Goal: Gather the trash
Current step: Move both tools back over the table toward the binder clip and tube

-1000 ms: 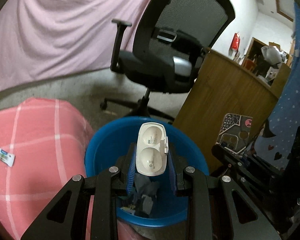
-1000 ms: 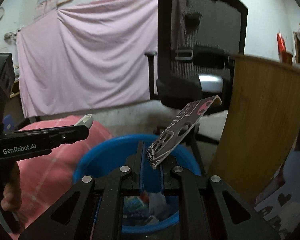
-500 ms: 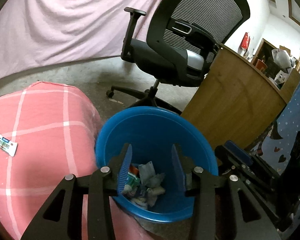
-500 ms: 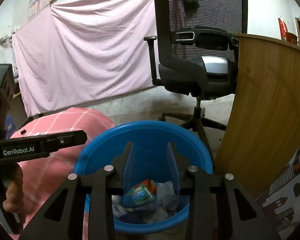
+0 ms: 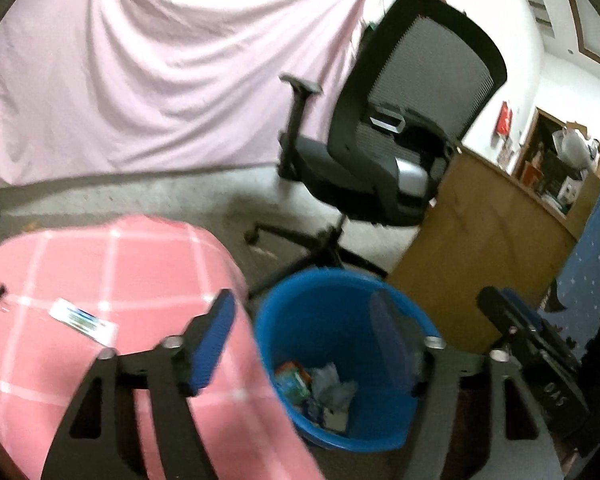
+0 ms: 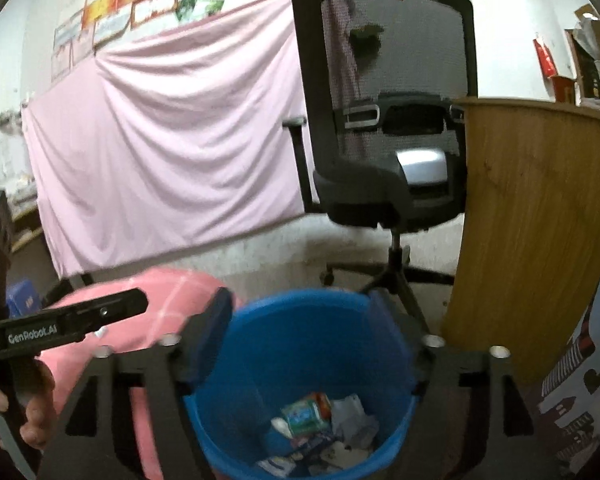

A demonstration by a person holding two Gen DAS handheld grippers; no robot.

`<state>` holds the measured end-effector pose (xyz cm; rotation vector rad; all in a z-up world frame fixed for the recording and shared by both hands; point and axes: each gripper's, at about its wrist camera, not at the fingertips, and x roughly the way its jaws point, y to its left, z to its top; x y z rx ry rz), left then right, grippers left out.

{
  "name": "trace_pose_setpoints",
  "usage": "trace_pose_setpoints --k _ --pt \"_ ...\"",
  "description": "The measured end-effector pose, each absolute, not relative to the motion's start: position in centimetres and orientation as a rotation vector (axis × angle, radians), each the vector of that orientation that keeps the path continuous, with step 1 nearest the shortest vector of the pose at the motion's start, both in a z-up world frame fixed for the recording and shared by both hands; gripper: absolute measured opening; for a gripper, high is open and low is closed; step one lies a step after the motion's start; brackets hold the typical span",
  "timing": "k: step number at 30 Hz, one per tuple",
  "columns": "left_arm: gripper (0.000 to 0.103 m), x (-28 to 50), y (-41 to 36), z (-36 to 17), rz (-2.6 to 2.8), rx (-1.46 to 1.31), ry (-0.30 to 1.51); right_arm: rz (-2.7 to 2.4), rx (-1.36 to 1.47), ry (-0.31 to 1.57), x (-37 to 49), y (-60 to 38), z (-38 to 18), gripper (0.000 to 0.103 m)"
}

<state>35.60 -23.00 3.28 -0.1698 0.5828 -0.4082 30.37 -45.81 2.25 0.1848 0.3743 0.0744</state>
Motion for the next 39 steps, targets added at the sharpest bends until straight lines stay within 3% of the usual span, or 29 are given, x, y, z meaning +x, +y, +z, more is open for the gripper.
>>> trace_pose_setpoints --k 1,5,6,7,9,24,33,39 --pt "0.081 35.4 -22.4 3.6 -0.391 -0.172 0.559 0.073 0.187 0.357 30.2 -45.5 2.6 0.078" --pt "0.089 34.2 -19.8 4.9 -0.317 -0.179 0.461 0.065 0.184 0.286 29.7 -44.3 4.0 0.087" --pt "0.098 34.0 -19.3 5.1 -0.299 -0.175 0.444 0.061 0.183 0.272 29.7 -44.1 4.2 0.091" --pt "0.101 33.6 -18.7 5.3 -0.273 -0.173 0.421 0.059 0.185 0.243 29.5 -43.8 4.6 0.094" --pt "0.101 32.9 -17.5 5.8 -0.232 -0.172 0.361 0.061 0.199 0.181 29.0 -43.4 5.2 0.103" --pt "0.101 28.4 -8.1 6.2 -0.050 -0.078 0.161 0.146 0.252 -0.019 29.0 -37.4 8.3 0.103" --pt "0.101 28.2 -3.5 4.3 0.004 -0.047 0.175 0.226 0.148 0.009 30.3 -31.6 8.1 0.103" --pt "0.101 29.7 -3.4 2.4 -0.003 0.014 0.265 0.266 0.068 0.146 32.9 -28.7 6.4 0.103"
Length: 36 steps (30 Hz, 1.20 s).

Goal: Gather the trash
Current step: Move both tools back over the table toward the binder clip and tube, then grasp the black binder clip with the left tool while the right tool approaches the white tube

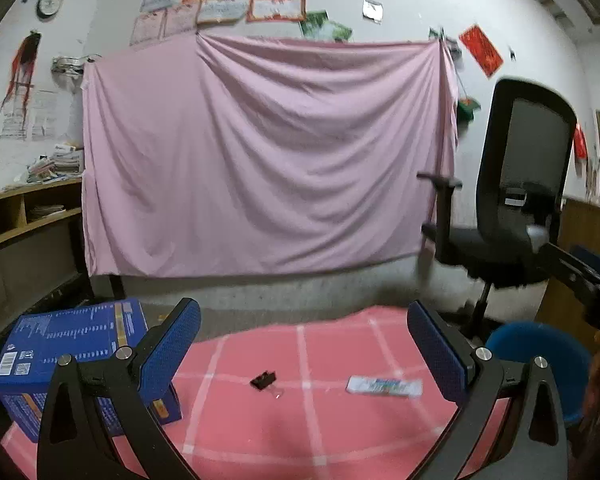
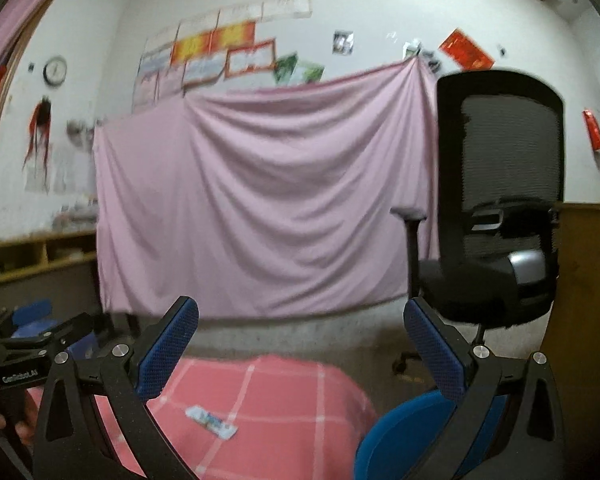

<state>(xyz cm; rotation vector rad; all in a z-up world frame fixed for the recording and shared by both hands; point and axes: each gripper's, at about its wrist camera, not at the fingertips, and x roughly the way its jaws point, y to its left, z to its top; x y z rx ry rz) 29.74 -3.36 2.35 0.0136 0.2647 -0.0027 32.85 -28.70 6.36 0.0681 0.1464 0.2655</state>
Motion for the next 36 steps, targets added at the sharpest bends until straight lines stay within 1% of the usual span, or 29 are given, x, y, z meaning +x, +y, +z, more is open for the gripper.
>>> trace_pose_setpoints --k 5,8,10,11,12,13,15,16,17,20,21,22,23,25,36 --pt "0.100 32.2 -3.3 1.0 -0.016 0.058 0.389 0.239 0.074 0.316 36.2 -27.8 4.6 0.103" --pt "0.089 34.0 -3.4 0.1 -0.021 0.072 0.477 0.264 0.092 0.382 37.6 -27.8 3.7 0.099" --pt "0.074 35.2 -3.5 -0.5 -0.033 0.072 0.543 0.277 0.091 0.419 38.4 -27.3 3.1 0.094" --pt "0.071 35.6 -3.6 -0.8 -0.046 0.066 0.569 0.284 0.081 0.445 38.8 -27.0 2.6 0.088" --pt "0.065 36.0 -3.7 -1.1 -0.059 0.062 0.586 0.284 0.067 0.468 39.2 -26.6 2.2 0.084" --pt "0.060 36.4 -3.8 -1.3 -0.063 0.066 0.598 0.281 0.052 0.491 39.5 -26.2 1.8 0.083" --pt "0.058 37.0 -4.0 -1.8 -0.057 0.087 0.619 0.282 0.013 0.562 40.3 -25.2 0.8 0.075" --pt "0.054 37.3 -4.1 -2.0 -0.052 0.094 0.629 0.290 -0.004 0.601 40.8 -24.7 0.3 0.074" --pt "0.053 37.7 -4.2 -2.3 -0.044 0.104 0.647 0.298 -0.015 0.626 41.0 -24.4 0.0 0.071" --pt "0.051 38.8 -4.1 -3.3 -0.010 0.123 0.706 0.359 -0.038 0.707 41.6 -23.2 -0.9 0.065" --pt "0.051 39.2 -4.0 -3.5 -0.004 0.116 0.722 0.376 -0.045 0.729 41.8 -22.9 -1.2 0.057" --pt "0.051 39.4 -3.8 -3.7 0.000 0.107 0.734 0.389 -0.058 0.751 41.9 -22.6 -1.5 0.052" --pt "0.051 39.6 -3.7 -3.9 0.008 0.100 0.744 0.408 -0.070 0.772 42.0 -22.3 -1.7 0.045" --pt "0.051 39.9 -3.3 -4.1 0.019 0.084 0.761 0.440 -0.085 0.800 42.3 -21.8 -2.0 0.043" --pt "0.051 40.7 -1.3 -5.1 0.037 -0.014 0.858 0.536 -0.234 0.932 43.1 -17.9 -4.3 0.043"
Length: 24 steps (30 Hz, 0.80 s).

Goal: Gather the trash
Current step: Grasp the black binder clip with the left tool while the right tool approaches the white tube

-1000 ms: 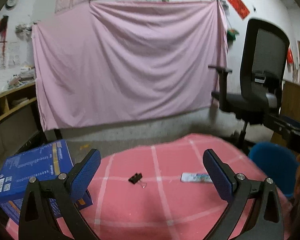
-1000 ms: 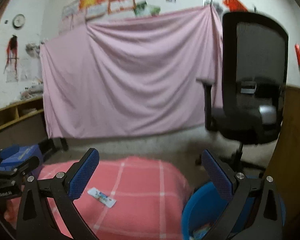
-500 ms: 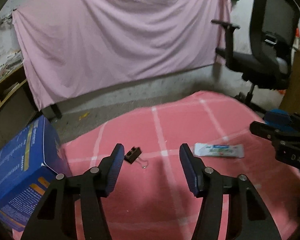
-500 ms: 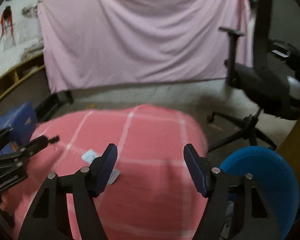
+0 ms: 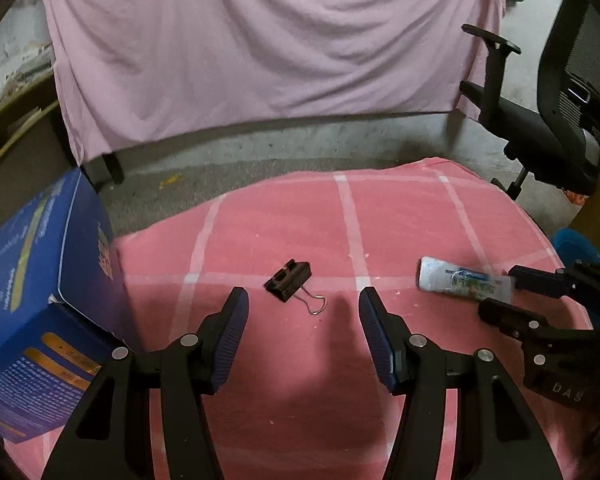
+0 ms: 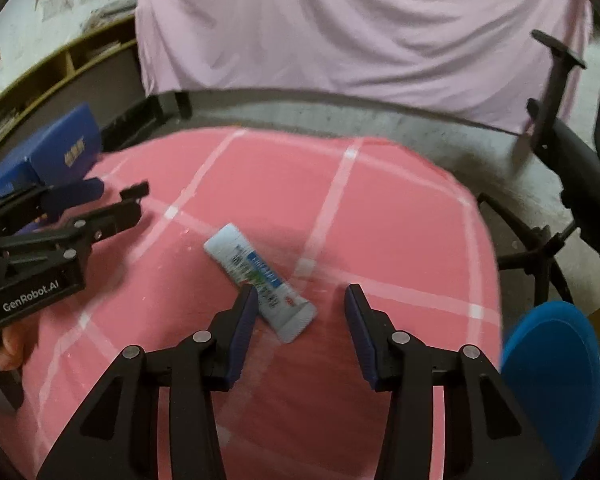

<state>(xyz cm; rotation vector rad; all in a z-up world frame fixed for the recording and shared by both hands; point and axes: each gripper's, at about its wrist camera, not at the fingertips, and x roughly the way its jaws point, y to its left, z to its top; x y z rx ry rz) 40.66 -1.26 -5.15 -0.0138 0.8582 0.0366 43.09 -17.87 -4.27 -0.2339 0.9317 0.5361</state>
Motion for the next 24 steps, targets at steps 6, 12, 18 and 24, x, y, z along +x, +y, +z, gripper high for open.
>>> trace_pose_setpoints --k 6,12,18,24 --pt "0.051 41.1 -0.8 -5.0 0.039 -0.031 0.876 0.563 -0.232 0.932 42.8 -18.0 -4.1 0.032" --pt "0.051 42.8 -1.1 -5.4 0.043 -0.020 0.905 0.527 -0.264 0.920 42.2 -17.7 -4.1 0.017" --pt "0.038 44.1 -0.7 -5.9 0.043 -0.021 0.945 0.486 -0.179 0.928 42.7 -19.3 -4.0 0.006" --pt "0.022 43.8 -0.9 -5.8 0.025 0.015 0.944 0.491 -0.149 0.930 42.9 -19.3 -3.9 0.006"
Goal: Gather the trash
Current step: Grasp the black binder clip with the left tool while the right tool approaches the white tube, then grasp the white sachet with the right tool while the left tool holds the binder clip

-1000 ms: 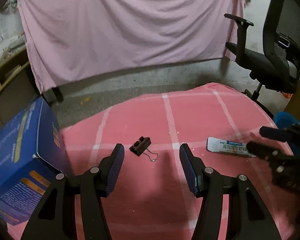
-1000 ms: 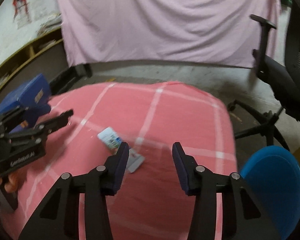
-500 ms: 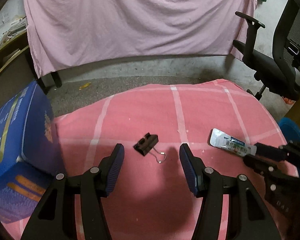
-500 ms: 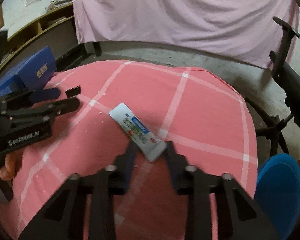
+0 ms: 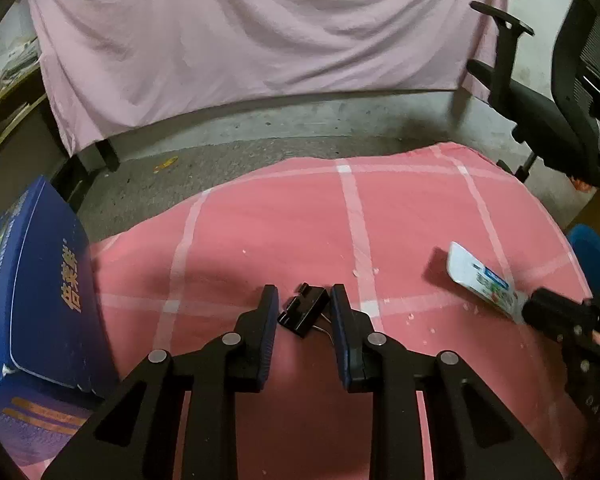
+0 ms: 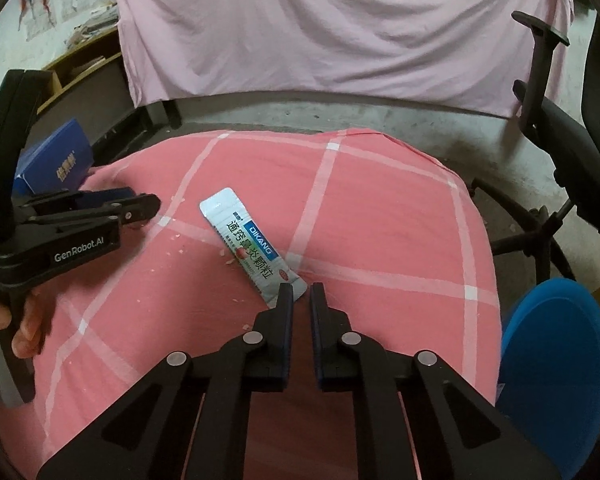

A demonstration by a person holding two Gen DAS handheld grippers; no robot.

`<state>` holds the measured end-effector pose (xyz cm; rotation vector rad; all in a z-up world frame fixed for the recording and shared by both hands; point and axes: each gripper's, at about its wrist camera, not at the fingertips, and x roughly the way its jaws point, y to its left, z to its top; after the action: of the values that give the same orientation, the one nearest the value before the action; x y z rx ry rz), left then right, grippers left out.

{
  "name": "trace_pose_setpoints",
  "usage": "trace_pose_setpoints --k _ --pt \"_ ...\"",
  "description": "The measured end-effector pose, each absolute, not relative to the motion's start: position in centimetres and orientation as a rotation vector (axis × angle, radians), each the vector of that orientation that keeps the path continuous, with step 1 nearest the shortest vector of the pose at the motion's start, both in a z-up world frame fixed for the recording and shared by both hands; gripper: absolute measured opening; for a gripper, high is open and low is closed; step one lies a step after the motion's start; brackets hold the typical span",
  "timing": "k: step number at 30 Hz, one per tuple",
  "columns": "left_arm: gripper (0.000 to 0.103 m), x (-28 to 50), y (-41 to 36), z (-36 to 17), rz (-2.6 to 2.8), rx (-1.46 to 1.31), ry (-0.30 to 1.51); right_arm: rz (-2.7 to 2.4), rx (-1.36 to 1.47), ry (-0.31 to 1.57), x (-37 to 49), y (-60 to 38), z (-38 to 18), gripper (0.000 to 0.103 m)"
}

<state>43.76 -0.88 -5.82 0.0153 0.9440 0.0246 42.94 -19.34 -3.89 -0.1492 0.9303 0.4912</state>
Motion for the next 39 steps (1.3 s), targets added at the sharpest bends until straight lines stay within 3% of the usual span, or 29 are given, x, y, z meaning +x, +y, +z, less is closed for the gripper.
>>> trace_pose_setpoints --k 8,10,12,13,25,28,33,39 --pt "0.022 41.4 -0.5 -5.9 -0.063 -0.017 0.927 0.516 -0.118 0.916 42.6 -19.7 -3.6 0.008" --pt "0.022 41.5 -0.3 -5.9 -0.069 -0.034 0.929 0.520 -0.095 0.920 42.8 -20.2 -3.6 0.016" --pt "0.022 41.7 -0.3 -5.9 -0.072 -0.046 0.931 0.513 -0.077 0.919 42.9 -20.4 -3.6 0.042" --pt "0.022 41.7 -0.3 -5.8 -0.073 -0.049 0.930 0.516 -0.072 0.917 42.9 -20.3 -3.6 0.045" --pt "0.022 41.8 0.2 -5.6 -0.095 -0.100 0.935 0.534 -0.250 0.938 44.1 -16.3 -4.4 0.045" --pt "0.022 41.7 0.5 -5.6 -0.107 -0.123 0.934 0.535 -0.246 0.935 43.9 -16.5 -4.5 0.040" --pt "0.022 41.6 0.4 -5.4 -0.107 -0.117 0.933 0.555 -0.322 0.908 42.4 -15.7 -4.5 0.009" --pt "0.022 40.7 0.4 -4.7 -0.119 -0.149 0.889 0.503 -0.385 0.858 40.7 -15.3 -4.1 0.004"
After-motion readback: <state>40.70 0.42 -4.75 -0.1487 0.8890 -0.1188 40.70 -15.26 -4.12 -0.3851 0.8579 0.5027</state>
